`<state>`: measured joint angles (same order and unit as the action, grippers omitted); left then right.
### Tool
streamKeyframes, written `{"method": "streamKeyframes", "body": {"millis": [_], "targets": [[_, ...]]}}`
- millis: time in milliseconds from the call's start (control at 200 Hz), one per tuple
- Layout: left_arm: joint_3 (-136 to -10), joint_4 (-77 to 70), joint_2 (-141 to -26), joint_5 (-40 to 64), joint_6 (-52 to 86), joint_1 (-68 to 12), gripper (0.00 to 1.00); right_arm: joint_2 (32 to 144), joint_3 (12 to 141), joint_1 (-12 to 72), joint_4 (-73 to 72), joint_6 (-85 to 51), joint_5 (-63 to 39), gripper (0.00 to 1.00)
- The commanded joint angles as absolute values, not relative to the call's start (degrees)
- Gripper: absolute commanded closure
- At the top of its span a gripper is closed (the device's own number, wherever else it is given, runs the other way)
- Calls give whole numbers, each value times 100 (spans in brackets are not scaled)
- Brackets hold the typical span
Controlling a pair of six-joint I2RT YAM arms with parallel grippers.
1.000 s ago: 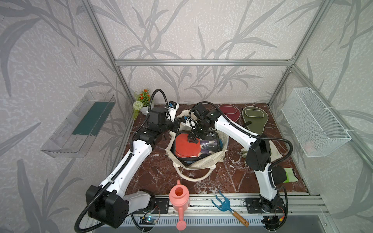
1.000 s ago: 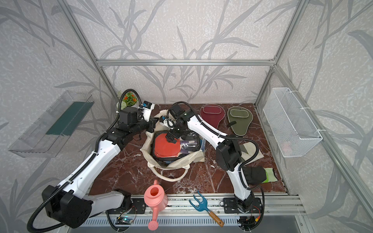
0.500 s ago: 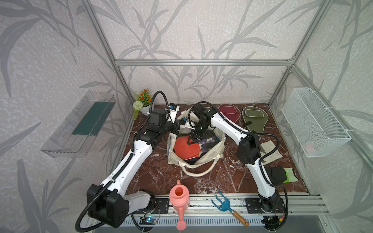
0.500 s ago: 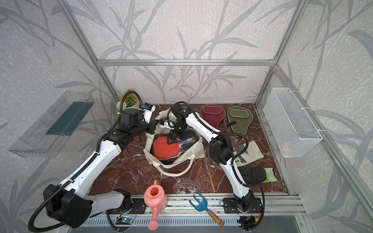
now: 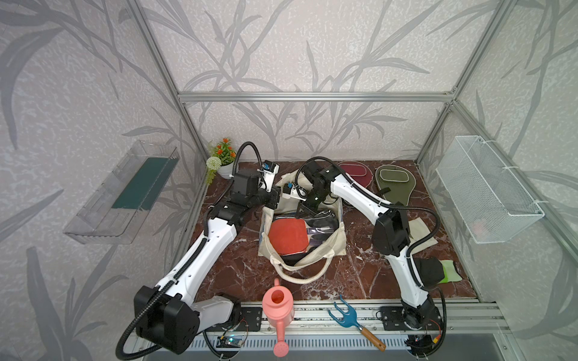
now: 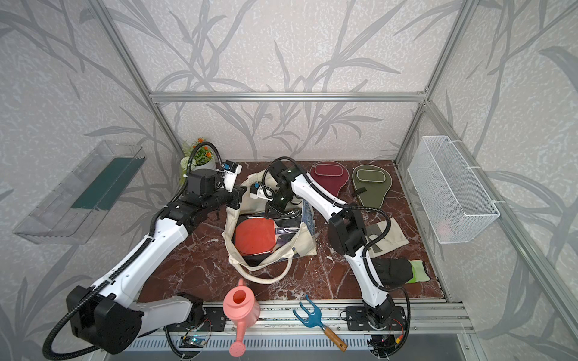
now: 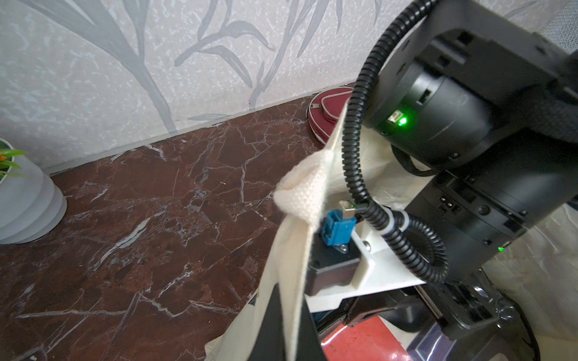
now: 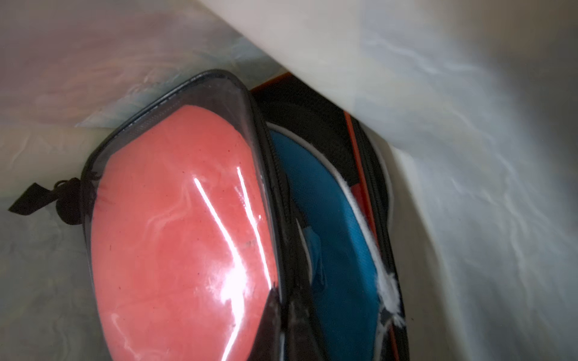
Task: Remove the ping pong set from the canvas bag
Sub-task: Adjust the ping pong set in the canvas bag.
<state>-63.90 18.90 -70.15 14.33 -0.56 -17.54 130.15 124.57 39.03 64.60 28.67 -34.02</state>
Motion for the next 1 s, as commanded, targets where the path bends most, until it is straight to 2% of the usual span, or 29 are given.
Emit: {"method": "streamKeyframes", "body": {"millis": [0, 270, 470, 805, 995], "targets": [[-6569, 1327, -6715, 1186, -243, -1754, 100, 12407, 12008, 3924, 6648, 2439, -3006, 100], [-6932, 1703, -6908, 1004, -303, -1756, 100, 10897, 10618, 3968, 4768, 1735, -1766, 100], [-7146, 1956, -7058, 1152, -323, -1761, 100, 9947, 9827, 4087, 3495, 1708, -788, 100], [-7287, 2144, -7261, 1367, -334, -1758, 100, 9321, 9708, 4654, 2680, 2796, 928, 100], [-7270, 2171, -7324, 1451, -333, -1757, 100, 8955, 9045, 5200, 1659, 3807, 1942, 100]]}}
